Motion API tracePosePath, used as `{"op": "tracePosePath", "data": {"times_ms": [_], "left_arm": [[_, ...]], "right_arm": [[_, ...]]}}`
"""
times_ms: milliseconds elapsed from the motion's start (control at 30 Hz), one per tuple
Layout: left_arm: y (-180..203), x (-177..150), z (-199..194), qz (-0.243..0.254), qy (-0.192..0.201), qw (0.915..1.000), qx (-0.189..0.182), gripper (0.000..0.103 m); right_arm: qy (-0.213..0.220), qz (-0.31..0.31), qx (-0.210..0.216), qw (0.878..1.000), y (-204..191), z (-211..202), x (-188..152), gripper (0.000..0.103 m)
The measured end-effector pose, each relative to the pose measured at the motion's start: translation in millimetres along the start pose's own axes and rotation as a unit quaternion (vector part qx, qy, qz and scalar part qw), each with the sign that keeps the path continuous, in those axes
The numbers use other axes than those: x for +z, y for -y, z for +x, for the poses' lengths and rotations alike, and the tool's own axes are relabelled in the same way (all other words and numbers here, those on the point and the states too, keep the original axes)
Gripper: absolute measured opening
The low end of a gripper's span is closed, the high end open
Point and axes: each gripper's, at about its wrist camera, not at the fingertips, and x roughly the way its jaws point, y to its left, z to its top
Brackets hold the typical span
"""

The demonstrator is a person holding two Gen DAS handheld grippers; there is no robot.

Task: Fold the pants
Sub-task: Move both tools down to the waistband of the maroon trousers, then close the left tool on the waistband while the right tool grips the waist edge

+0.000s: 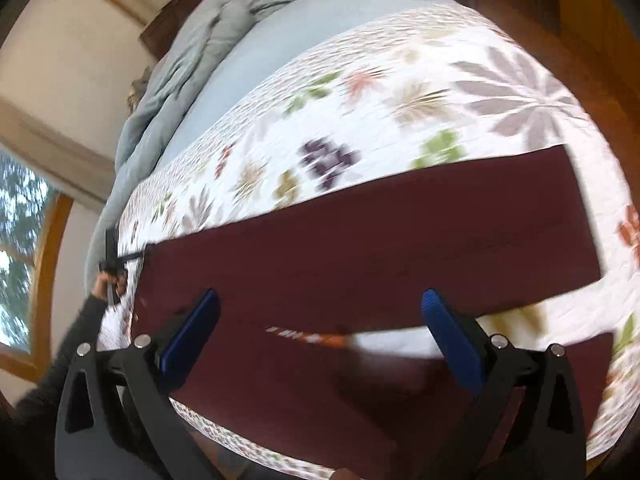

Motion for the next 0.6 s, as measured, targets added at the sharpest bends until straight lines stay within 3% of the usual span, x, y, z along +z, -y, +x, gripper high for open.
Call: {"op": "tracePosePath", "data": {"times_ms": [33, 133, 233, 367, 400, 467, 533, 600], "left_arm": [[0, 0, 0, -0.006, 0.002, 0.9998, -0.017, 0.072], [15, -2, 6, 0.024, 0.000, 0.9997, 0.003, 0.083], [22, -2, 12, 0.033, -0.003, 0.9992, 0.022, 0.086], [22, 2, 12, 0.013, -0.005, 0.9996, 0.023, 0.084], [24, 3, 13, 0.010, -0.006, 0.9996, 0.027, 0.083], [21, 4, 11, -0.001, -0.008, 0.9990, 0.044, 0.068], [14, 3, 5, -0.019, -0.005, 0.9992, 0.034, 0.045], [8, 3, -1, -0.035, -0.002, 0.9991, 0.026, 0.034]], "right_arm": [[0.004, 0.013, -0.017, 1.000, 21, -8, 13, 0.100], [0.022, 0.050, -0.049, 0.997, 78, -28, 42, 0.100], [0.022, 0.092, -0.061, 0.994, 134, -31, 63, 0.100], [0.004, 0.102, -0.048, 0.994, 170, -8, 79, 0.100], [-0.007, 0.091, -0.044, 0.995, 172, 4, 84, 0.100], [-0.026, 0.075, -0.046, 0.996, 172, 22, 89, 0.100], [-0.042, 0.066, -0.051, 0.996, 173, 37, 95, 0.101], [-0.053, 0.050, -0.055, 0.996, 170, 47, 98, 0.101]]}}
